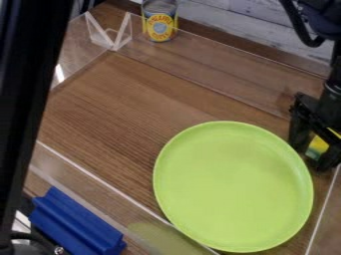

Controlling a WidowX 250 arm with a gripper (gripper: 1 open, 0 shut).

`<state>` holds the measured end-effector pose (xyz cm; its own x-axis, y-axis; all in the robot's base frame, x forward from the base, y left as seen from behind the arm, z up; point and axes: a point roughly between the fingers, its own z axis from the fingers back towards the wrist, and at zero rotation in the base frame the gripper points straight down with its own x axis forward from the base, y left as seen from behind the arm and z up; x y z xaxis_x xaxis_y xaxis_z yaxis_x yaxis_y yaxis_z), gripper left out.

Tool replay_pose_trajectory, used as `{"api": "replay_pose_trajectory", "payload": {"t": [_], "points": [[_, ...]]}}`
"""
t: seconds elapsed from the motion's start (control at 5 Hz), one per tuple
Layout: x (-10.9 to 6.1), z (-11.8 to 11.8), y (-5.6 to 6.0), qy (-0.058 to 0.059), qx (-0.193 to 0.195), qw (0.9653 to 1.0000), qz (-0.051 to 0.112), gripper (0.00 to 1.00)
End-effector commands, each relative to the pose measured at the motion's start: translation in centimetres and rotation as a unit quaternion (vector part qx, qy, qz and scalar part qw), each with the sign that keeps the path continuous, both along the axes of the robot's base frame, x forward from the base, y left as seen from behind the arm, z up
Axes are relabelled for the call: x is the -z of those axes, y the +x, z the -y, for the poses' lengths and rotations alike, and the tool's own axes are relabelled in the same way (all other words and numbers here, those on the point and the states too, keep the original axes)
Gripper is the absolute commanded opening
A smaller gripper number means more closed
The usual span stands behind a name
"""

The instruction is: Put the banana in the green plate

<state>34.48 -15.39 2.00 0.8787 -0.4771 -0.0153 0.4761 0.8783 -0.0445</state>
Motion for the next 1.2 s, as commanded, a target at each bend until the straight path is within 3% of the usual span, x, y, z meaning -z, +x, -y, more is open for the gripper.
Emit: {"api": "replay_pose_trajectory", "payload": {"t": [0.0, 1.0], "points": [[-0.59, -0.2, 0.57, -0.004, 0.001, 1.0, 0.009, 1.0], [-0.44, -0.32, 0.92, 0.001, 0.006, 1.0, 0.001, 1.0]]}}
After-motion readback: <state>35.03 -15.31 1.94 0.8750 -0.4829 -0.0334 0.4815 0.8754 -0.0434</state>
